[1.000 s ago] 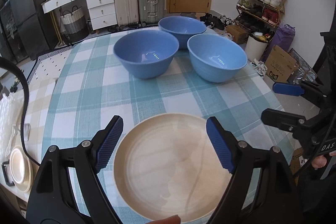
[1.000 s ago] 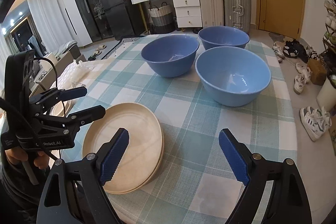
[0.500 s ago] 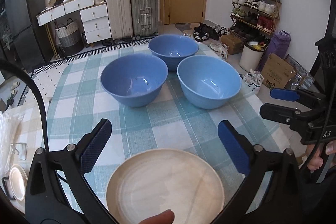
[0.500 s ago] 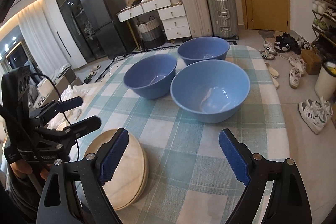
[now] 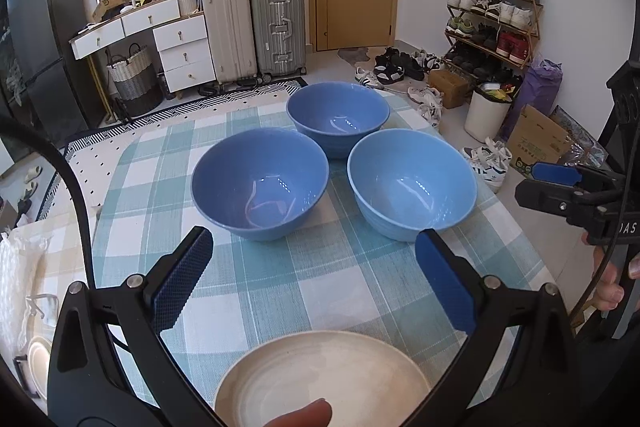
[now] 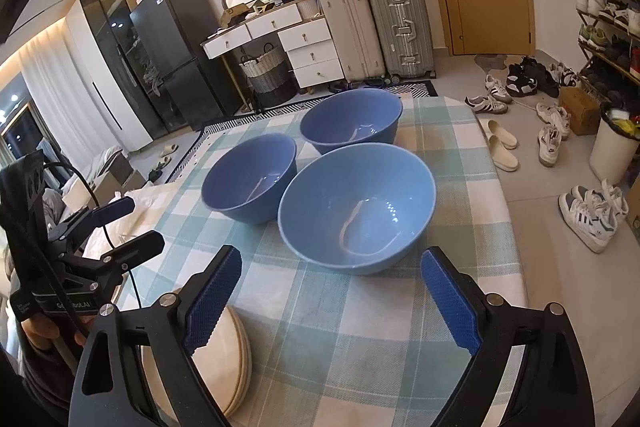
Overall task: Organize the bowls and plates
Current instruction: 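Move both grippers toward the blue bowls on the checked table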
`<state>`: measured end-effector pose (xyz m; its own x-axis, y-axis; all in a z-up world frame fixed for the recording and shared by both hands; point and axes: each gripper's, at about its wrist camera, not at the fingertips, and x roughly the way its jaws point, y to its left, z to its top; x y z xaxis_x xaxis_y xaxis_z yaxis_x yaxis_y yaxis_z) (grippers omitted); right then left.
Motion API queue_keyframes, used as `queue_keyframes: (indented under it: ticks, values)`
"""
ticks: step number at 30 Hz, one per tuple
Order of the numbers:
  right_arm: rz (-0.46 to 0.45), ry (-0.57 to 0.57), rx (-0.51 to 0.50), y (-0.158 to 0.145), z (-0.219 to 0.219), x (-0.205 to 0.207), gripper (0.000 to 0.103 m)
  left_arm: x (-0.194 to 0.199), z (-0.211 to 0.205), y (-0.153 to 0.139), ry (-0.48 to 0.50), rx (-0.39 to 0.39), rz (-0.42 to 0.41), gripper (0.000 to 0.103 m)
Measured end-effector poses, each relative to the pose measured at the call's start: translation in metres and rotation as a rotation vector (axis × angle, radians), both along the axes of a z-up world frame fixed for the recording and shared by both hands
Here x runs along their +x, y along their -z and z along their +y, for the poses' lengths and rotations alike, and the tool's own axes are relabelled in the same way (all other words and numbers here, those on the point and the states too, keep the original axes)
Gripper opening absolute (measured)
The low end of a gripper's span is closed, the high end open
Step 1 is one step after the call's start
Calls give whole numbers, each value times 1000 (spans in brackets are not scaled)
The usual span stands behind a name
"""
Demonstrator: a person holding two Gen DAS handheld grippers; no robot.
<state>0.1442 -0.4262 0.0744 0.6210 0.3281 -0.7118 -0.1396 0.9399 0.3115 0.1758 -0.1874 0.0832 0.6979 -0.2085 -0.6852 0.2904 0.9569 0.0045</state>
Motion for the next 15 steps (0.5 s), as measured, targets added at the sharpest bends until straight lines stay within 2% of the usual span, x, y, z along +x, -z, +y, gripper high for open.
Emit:
queue_keyframes:
  ticks: [6,15]
  values:
    - [7,17,-3,-1,-13,16,95,22,-6,-4,-10,-21,6,100]
    - [12,45,2,-7,-35,43,95,54,-28,-5,17,-9,21,100]
